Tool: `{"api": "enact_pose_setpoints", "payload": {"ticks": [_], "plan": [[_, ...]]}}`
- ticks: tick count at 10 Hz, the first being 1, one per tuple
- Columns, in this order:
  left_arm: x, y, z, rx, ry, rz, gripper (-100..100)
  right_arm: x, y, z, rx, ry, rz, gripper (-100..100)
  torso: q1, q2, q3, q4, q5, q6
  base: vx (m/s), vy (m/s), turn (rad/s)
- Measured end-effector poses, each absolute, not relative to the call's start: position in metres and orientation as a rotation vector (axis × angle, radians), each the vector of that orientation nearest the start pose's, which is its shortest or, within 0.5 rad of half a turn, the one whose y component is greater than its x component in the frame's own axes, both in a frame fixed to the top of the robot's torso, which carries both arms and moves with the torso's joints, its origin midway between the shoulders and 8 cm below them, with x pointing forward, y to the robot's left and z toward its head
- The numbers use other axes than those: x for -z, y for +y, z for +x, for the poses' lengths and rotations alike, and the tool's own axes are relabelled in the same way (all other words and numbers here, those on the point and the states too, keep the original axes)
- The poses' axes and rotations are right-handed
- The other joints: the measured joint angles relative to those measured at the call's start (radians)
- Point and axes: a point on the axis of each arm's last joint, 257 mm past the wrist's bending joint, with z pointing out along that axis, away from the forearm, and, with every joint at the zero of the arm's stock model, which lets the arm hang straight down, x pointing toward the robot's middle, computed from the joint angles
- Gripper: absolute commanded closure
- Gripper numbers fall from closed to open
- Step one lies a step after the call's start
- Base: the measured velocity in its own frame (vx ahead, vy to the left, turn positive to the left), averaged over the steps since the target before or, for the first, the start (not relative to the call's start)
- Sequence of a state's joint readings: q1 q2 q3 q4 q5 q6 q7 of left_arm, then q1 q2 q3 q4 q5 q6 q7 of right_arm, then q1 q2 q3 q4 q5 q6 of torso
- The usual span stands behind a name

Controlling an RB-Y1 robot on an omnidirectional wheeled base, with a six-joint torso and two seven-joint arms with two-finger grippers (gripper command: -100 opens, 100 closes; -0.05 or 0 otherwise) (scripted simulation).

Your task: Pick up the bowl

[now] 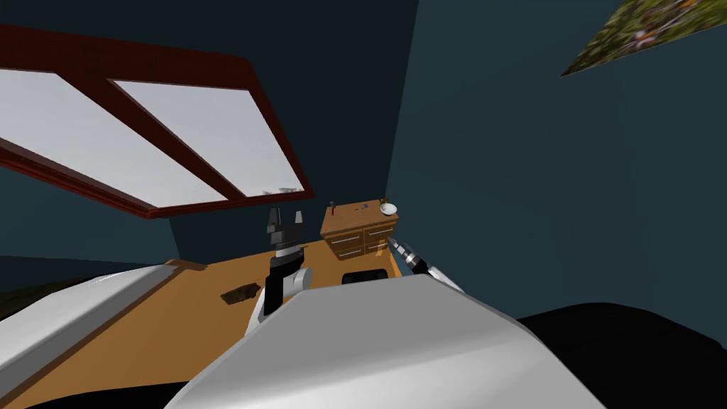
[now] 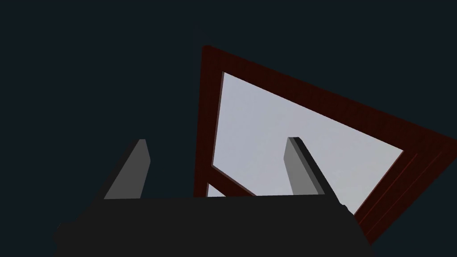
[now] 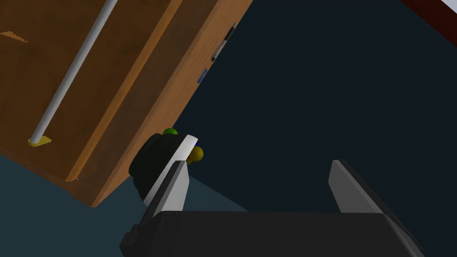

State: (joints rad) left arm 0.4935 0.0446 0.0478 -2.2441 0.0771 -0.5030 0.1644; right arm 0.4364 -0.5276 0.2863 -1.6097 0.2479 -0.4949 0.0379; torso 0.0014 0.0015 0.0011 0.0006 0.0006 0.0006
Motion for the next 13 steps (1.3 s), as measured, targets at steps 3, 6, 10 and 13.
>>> {"api": "enact_pose_setpoints", "payload": {"ticks": [3, 6, 10, 13], "plan": [[-0.013, 0.302, 0.347, 1.451, 0.566, -0.753, 0, 0.375, -0.239, 0.328, -0.944, 1.873, 0.379, -100, 0.002, 0.000, 0.000, 0.000, 0.000, -0.001, -0.017, 0.070, 0.147], [-0.013, 0.302, 0.347, 1.451, 0.566, -0.753, 0, 0.414, -0.267, 0.309, -0.844, 2.005, 0.305, -100, 0.002, 0.000, 0.000, 0.000, 0.001, 0.000, -0.014, 0.090, 0.243], [-0.013, 0.302, 0.347, 1.451, 0.566, -0.753, 0, 0.458, -0.309, 0.274, -0.715, 2.161, 0.215, -100, 0.001, -0.001, 0.000, 0.000, 0.000, -0.001, 0.005, 0.057, 0.098], [-0.013, 0.302, 0.347, 1.451, 0.566, -0.753, 0, 0.492, -0.358, 0.242, -0.576, 2.311, 0.107, -100, 0.005, -0.003, -0.002, 0.000, 0.001, -0.001, 0.026, 0.110, 0.259]]}}
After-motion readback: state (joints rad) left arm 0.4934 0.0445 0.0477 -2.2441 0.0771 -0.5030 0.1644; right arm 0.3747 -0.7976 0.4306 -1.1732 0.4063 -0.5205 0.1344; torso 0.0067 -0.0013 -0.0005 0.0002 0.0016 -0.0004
